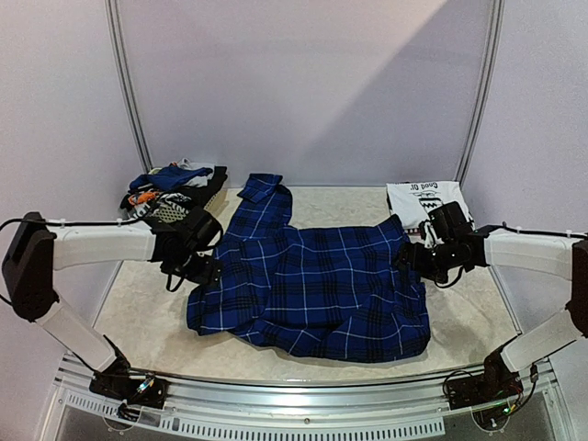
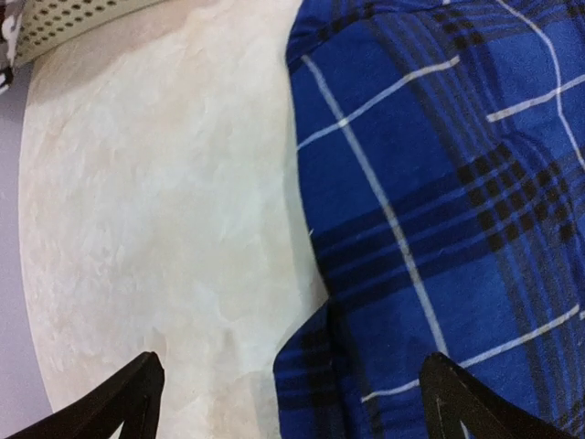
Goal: Fold and stack the mixed laundry pile
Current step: Flatten out the crumpled shirt at the center of the board, then adjust the flattened shirt at the center of the board.
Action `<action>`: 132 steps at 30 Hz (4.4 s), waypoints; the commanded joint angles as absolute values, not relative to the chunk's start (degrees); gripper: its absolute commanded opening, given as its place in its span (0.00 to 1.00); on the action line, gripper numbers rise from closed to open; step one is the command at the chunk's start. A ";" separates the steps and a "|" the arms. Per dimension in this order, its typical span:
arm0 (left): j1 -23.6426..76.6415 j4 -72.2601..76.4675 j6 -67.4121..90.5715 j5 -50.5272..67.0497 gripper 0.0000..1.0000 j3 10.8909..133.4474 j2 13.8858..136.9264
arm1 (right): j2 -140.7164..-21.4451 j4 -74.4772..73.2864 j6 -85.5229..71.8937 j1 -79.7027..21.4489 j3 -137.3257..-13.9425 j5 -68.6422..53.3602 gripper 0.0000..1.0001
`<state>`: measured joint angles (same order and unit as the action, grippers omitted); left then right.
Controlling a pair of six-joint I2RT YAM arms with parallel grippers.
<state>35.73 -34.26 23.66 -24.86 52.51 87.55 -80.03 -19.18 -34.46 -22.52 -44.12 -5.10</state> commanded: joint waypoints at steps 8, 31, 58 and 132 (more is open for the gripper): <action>32.47 -24.27 38.53 -15.97 0.92 38.32 82.18 | -78.65 -11.86 -37.92 -22.67 -37.96 -2.34 0.99; 29.89 -13.18 38.89 -13.54 0.08 33.14 84.45 | -90.07 -11.38 -35.65 -22.67 -41.90 8.95 0.80; 27.40 -31.28 27.92 -21.02 0.00 59.82 79.49 | -88.80 -31.06 -30.51 -21.64 -67.15 11.97 0.00; 73.92 -25.65 19.04 -29.01 0.45 48.73 95.66 | -55.16 -23.81 -52.08 -38.77 -23.88 11.42 0.00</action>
<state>73.97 -25.71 18.55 -24.99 47.42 93.97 -57.71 -19.35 -53.78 -38.63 -19.70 9.82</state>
